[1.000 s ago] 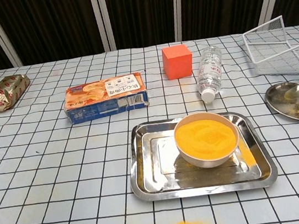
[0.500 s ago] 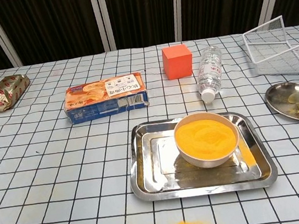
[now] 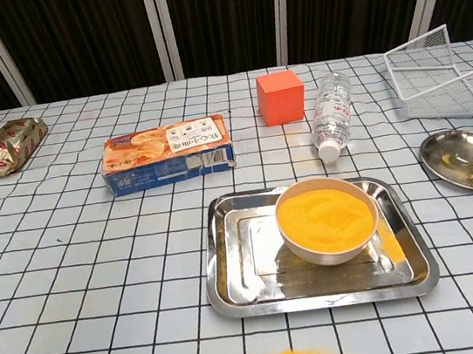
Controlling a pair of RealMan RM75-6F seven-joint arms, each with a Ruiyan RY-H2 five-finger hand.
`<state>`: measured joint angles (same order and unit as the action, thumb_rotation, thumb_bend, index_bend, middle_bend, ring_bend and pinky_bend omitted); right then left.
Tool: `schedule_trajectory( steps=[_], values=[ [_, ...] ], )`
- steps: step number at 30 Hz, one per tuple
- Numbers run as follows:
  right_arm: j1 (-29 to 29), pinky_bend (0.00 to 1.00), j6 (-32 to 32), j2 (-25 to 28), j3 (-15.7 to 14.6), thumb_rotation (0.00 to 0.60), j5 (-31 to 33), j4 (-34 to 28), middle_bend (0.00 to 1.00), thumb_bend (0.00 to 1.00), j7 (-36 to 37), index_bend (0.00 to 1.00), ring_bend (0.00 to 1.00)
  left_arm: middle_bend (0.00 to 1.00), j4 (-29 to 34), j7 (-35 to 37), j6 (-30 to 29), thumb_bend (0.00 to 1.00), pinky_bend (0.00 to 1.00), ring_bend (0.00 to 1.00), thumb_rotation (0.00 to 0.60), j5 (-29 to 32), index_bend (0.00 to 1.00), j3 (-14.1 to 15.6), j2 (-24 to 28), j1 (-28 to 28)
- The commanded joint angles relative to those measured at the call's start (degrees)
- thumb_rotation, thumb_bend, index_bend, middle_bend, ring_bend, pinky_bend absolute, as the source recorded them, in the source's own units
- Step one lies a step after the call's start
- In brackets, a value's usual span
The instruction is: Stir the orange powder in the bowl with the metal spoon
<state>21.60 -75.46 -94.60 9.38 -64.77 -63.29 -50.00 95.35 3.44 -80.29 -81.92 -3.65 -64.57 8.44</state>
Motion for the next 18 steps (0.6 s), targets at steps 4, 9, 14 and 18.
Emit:
schedule_trajectory(
  steps=[4,9,14,18],
  values=[
    [-0.87,0.00,-2.17,3.19,-0.74,0.600,-2.96,-4.40,0.16,0.52,2.61,0.09,0.00,0.00,-0.08,0.09,0.02,0.03,0.00,0.00,0.600,0.01,0.00,-0.01,0.00,0.00],
    [-3.52,0.00,-5.35,10.37,-3.55,0.600,-8.47,-13.00,0.15,0.51,8.35,0.09,0.00,0.00,-0.51,-0.47,-0.61,0.03,0.00,0.00,0.600,-0.30,0.00,-0.12,-0.06,-0.11],
    [-8.70,0.00,-9.67,18.76,-7.47,0.600,-13.09,-20.80,0.03,0.46,17.39,0.01,0.00,0.00,-0.85,-1.04,-1.26,0.03,0.00,0.00,0.600,-0.69,0.00,-0.13,-0.36,-0.25],
    [-12.75,0.00,-9.83,25.88,-10.58,0.600,-12.96,-29.78,0.00,0.38,24.18,0.00,0.00,0.00,-1.25,-1.59,-2.08,0.01,0.00,0.00,0.600,-2.18,0.00,0.15,-0.35,-0.29]
  ],
)
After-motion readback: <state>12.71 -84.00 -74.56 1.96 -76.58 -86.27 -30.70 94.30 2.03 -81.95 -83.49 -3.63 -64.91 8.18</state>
